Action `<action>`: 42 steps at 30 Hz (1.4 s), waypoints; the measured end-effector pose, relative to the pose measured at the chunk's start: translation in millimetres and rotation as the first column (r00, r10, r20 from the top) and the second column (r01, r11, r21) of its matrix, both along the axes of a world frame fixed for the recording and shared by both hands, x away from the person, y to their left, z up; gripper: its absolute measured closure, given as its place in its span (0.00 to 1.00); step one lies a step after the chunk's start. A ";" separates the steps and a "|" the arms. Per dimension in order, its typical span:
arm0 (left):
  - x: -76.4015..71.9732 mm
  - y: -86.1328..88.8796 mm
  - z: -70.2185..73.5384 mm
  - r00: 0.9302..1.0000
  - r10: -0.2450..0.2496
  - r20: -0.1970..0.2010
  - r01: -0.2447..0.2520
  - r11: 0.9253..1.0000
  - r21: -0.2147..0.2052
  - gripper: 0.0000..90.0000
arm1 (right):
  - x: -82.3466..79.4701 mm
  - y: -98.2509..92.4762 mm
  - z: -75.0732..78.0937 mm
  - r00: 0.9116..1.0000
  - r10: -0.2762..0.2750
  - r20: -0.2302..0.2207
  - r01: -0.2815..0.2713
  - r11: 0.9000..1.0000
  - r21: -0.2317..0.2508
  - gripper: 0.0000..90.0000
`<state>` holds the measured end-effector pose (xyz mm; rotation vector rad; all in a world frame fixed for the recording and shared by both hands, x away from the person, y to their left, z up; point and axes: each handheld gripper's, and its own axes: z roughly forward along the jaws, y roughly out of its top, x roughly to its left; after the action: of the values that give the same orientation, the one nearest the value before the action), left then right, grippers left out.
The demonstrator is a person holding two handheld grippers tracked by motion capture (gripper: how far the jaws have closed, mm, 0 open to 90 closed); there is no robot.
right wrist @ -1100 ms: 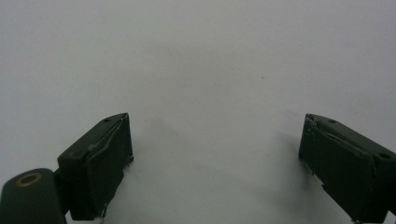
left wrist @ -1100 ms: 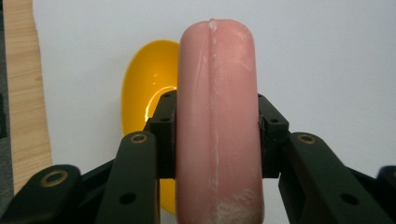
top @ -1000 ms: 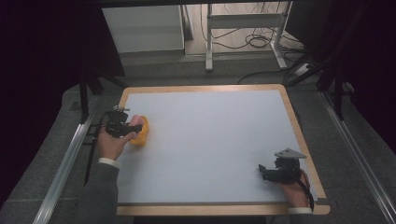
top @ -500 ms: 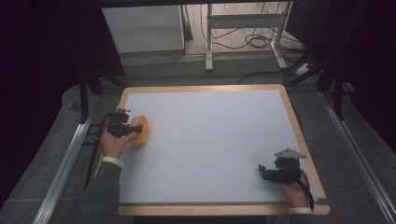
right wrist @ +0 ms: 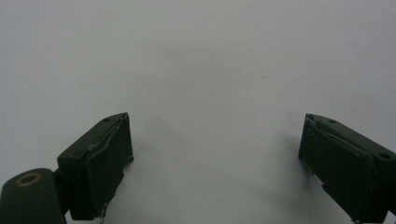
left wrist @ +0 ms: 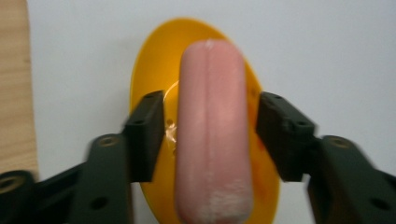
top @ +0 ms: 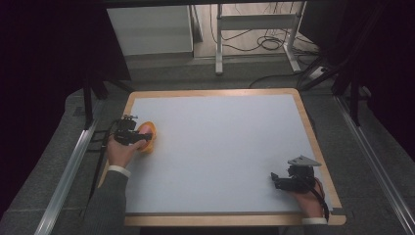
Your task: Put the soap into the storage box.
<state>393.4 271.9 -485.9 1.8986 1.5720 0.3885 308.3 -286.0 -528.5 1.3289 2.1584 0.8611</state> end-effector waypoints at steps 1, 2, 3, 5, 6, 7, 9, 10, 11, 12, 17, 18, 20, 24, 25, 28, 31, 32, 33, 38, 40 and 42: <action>-1.7 1.2 2.5 1.000 0.002 0.011 -0.002 1.000 -0.008 0.40 | 0.0 0.1 0.0 1.000 -0.001 0.000 0.001 1.000 0.000 0.10; -3.0 1.9 4.3 1.000 0.004 0.016 -0.003 1.000 -0.009 0.36 | -0.1 0.1 0.2 1.000 0.000 -0.001 0.000 1.000 -0.001 0.10; -5.4 2.5 6.5 1.000 0.001 0.024 -0.001 1.000 -0.015 0.34 | -0.1 0.1 0.2 1.000 0.000 -0.001 0.000 1.000 -0.002 0.10; -8.8 2.0 8.5 0.999 -0.009 0.034 0.009 1.000 -0.016 0.32 | -0.1 0.2 0.2 1.000 0.000 -0.001 0.000 1.000 -0.001 0.10; -11.1 1.4 10.1 0.999 -0.023 0.039 0.023 1.000 -0.012 0.31 | -0.1 0.2 0.2 1.000 0.000 -0.001 0.000 1.000 -0.001 0.10; -13.3 0.1 11.1 0.998 -0.036 0.053 0.037 0.999 -0.015 0.30 | -0.1 0.3 0.2 1.000 0.000 -0.001 0.000 1.000 -0.001 0.10; -18.1 -2.8 13.8 0.996 -0.061 0.069 0.062 0.998 -0.005 0.27 | -0.1 0.4 0.1 1.000 0.000 -0.001 0.000 1.000 -0.001 0.10; -20.3 -3.9 14.9 0.995 -0.071 0.071 0.071 0.997 -0.005 0.27 | -0.1 0.4 0.1 1.000 0.000 -0.001 0.000 1.000 -0.001 0.10; -22.8 -5.2 16.0 0.994 -0.079 0.075 0.080 0.997 -0.009 0.26 | -0.1 0.6 0.1 1.000 0.000 0.000 0.000 1.000 -0.001 0.10; -25.7 -6.4 17.3 0.993 -0.086 0.083 0.087 0.996 -0.006 0.26 | -0.2 0.7 0.0 1.000 -0.001 0.001 0.001 1.000 -0.001 0.10; -42.1 -9.7 22.5 0.988 -0.100 0.116 0.100 0.995 0.006 0.24 | -0.2 0.5 0.1 1.000 -0.001 -0.001 0.001 1.000 0.000 0.10; -46.1 -10.3 22.5 0.987 -0.103 0.121 0.103 0.995 0.004 0.24 | -0.2 0.5 0.1 1.000 -0.001 -0.001 0.001 1.000 0.000 0.10; -54.5 -12.1 21.3 0.985 -0.109 0.134 0.109 0.994 0.007 0.24 | -0.2 0.6 0.1 1.000 0.000 0.000 0.000 1.000 -0.001 0.10; -68.7 -18.5 15.5 0.981 -0.139 0.134 0.136 0.990 0.034 0.24 | -0.5 1.2 0.1 1.000 0.000 0.003 0.000 1.000 -0.004 0.10; -71.8 -19.1 13.6 0.980 -0.149 0.130 0.148 0.989 0.019 0.23 | -0.7 1.4 0.1 1.000 0.001 0.002 -0.001 1.000 -0.006 0.10; -80.5 -21.7 6.8 0.978 -0.165 0.128 0.169 0.985 -0.027 0.23 | -0.8 2.1 0.0 1.000 0.001 0.001 -0.001 1.000 -0.004 0.10; -88.2 -27.2 -0.1 0.975 -0.183 0.124 0.189 0.981 -0.045 0.24 | -0.7 2.1 -0.1 1.000 0.001 0.000 -0.001 1.000 -0.002 0.10; -91.5 -30.1 -3.1 0.974 -0.191 0.122 0.199 0.979 -0.051 0.24 | -0.7 2.1 -0.1 1.000 0.001 0.000 -0.001 1.000 -0.002 0.10; -93.3 -32.3 -5.5 0.972 -0.204 0.119 0.211 0.976 -0.052 0.24 | -0.7 2.0 -0.1 1.000 0.002 0.000 -0.002 1.000 -0.001 0.10; -99.8 -41.1 -15.9 0.967 -0.233 0.100 0.240 0.969 -0.060 0.26 | -0.8 2.0 -0.1 1.000 0.002 0.001 -0.002 1.000 -0.004 0.10; -103.0 -44.8 -20.0 0.967 -0.236 0.098 0.241 0.969 -0.050 0.26 | -0.8 1.9 -0.1 1.000 0.004 0.000 -0.004 1.000 -0.005 0.10; -103.8 -45.9 -23.2 0.965 -0.244 0.092 0.250 0.967 -0.051 0.26 | -0.7 1.8 -0.2 1.000 0.004 0.000 -0.004 1.000 -0.001 0.10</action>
<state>289.5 226.0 -509.0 1.9737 1.2584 0.3038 307.6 -284.2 -528.6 1.3254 2.1618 0.8616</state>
